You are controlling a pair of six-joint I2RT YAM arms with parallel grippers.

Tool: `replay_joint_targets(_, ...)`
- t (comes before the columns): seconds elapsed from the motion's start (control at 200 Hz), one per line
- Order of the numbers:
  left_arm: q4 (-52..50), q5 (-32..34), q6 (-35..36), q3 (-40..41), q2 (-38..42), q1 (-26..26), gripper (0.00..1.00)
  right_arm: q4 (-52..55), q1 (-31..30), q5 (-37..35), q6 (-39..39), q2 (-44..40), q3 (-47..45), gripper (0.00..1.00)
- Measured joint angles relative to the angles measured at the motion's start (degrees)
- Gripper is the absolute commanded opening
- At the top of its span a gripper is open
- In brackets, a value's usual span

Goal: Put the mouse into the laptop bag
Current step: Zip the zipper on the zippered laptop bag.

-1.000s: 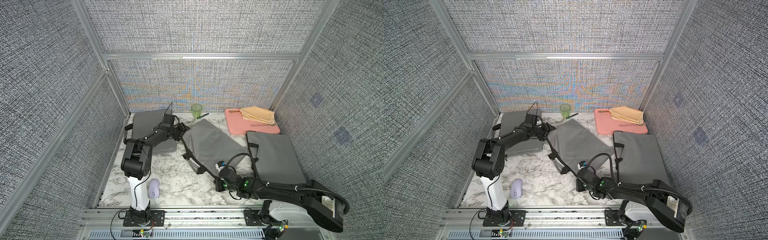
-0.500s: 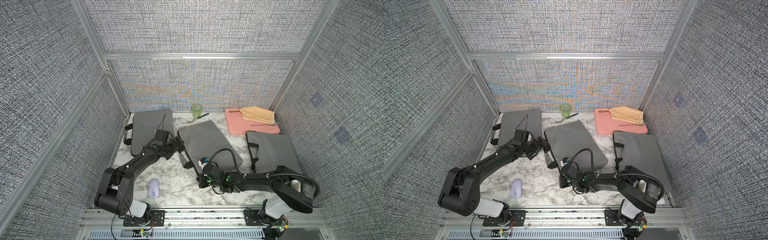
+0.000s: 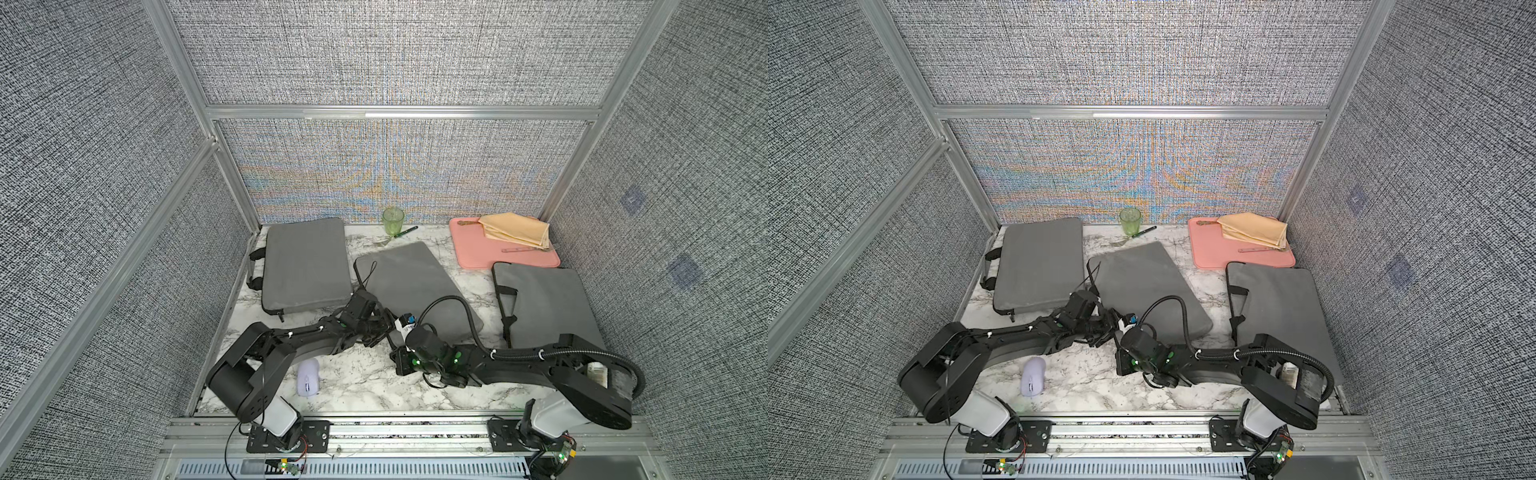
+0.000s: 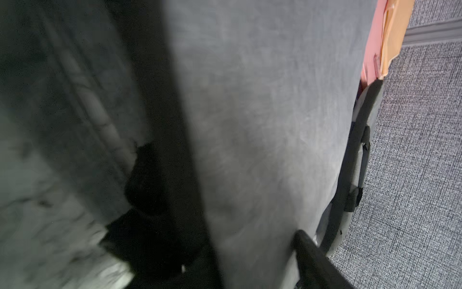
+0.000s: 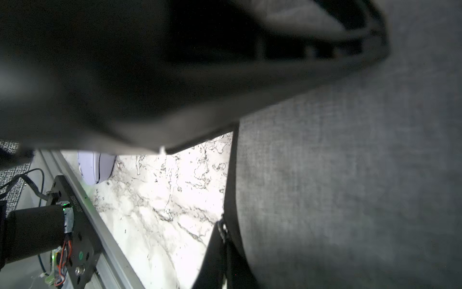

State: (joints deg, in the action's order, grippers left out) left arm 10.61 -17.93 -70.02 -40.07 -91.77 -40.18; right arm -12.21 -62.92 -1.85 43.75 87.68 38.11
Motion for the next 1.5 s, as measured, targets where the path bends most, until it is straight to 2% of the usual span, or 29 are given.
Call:
replay_joint_targets(0.165, -1.79, -1.49, 0.83, -5.35, -2.4, -0.13, 0.0, -0.52, -0.52, -4.46, 0.61, -3.32, -2.97, 0.0)
replay_joint_targets(0.58, -7.17, -2.82, 3.63, -8.57, -2.54, 2.62, 0.0, 1.77, 0.11, -5.6, 1.44, -11.85, -11.37, 0.0)
replay_joint_targets(0.851, -4.92, -4.39, 3.65, -8.48, -2.56, 2.82, 0.0, 4.26, 7.78, -6.56, 0.74, -11.78, -13.05, 0.0)
replay_joint_targets(1.106, -4.46, -4.09, 3.63, -8.22, -1.33, 3.04, 0.0, 3.76, 11.76, -5.99, -1.73, -12.85, -13.33, 0.0)
replay_joint_targets(1.141, -4.37, -4.31, 3.69, -8.26, -1.33, 3.04, 0.0, 4.28, 12.07, -5.73, -1.92, -13.51, -13.35, 0.08)
replay_joint_targets(1.251, -4.28, -5.88, 4.31, -9.99, -3.1, 3.13, 0.0, 8.44, 12.92, -6.75, -1.88, -17.66, -13.46, 0.41)
replay_joint_targets(1.396, -2.73, -7.67, 5.14, -12.0, -7.76, 3.39, 0.0, 17.11, 14.99, -10.03, -1.73, -25.29, -13.77, 0.65)
replay_joint_targets(1.496, -1.31, -8.35, 5.22, -11.04, -7.87, 3.19, 0.0, 21.35, 20.06, -11.5, -1.64, -32.28, -14.78, 0.83)
